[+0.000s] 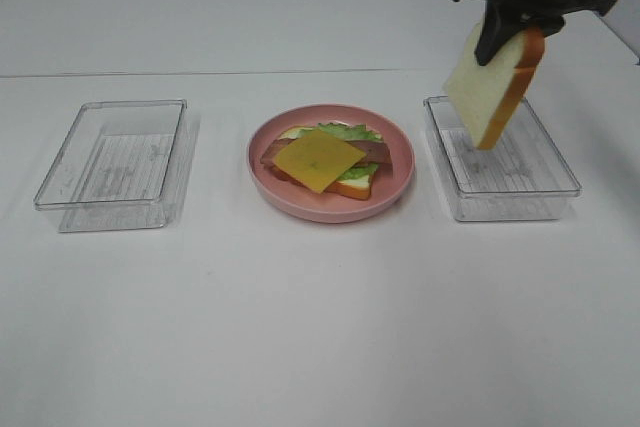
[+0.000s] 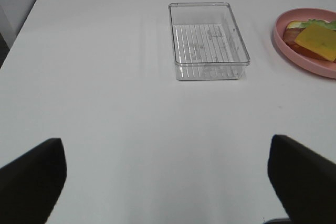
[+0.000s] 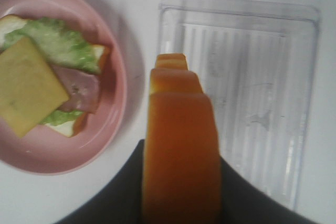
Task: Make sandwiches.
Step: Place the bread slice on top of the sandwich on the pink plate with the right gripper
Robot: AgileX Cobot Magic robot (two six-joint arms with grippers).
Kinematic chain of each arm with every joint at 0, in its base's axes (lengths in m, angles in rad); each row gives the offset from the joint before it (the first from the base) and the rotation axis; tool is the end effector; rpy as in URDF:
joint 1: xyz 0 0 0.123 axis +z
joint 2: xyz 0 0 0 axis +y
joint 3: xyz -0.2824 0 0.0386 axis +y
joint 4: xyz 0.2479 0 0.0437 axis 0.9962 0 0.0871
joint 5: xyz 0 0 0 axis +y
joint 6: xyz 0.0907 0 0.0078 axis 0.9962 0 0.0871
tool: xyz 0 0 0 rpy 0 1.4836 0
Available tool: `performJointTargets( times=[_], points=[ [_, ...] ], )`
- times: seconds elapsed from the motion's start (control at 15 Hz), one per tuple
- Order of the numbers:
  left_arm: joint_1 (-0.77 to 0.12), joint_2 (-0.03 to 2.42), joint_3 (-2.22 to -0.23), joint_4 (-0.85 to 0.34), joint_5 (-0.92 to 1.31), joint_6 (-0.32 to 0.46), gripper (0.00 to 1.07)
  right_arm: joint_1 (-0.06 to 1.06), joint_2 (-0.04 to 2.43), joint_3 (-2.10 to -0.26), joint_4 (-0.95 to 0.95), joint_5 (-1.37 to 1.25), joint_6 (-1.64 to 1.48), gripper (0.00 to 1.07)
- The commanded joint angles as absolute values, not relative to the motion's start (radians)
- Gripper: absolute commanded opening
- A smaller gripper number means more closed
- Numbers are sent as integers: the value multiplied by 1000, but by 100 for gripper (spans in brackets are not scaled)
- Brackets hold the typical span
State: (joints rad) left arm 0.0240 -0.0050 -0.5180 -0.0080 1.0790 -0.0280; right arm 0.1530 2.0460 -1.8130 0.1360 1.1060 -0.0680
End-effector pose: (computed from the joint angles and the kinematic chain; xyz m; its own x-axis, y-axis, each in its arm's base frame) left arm -0.0085 -0.0008 0.2806 -0.4509 -0.0426 -0.8916 -0.0320 0.9990 -0.0315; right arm 0.4365 0.0785 0.2560 -0.9360 -0.1511 -0.3179 -0.1956 0.9742 0.1128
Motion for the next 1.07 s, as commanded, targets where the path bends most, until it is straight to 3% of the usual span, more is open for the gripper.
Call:
performJointTargets(
  times=[0.07,0.47,0.6,1.07],
  points=[
    [26,-21,-517,-10,1070,-27,98,262,2043,-1820,160,1077,-79,0],
    [26,-21,-517,-10,1070,-27,98,404,2124,-1819,369,975,-110,0],
    [26,-21,-517,-10,1070,-27,98,412,2179,-1819,497,914,-181,0],
    [26,-21,-517,-10,1070,-27,98,406,2242,-1819,546,801,-195,0]
  ],
)
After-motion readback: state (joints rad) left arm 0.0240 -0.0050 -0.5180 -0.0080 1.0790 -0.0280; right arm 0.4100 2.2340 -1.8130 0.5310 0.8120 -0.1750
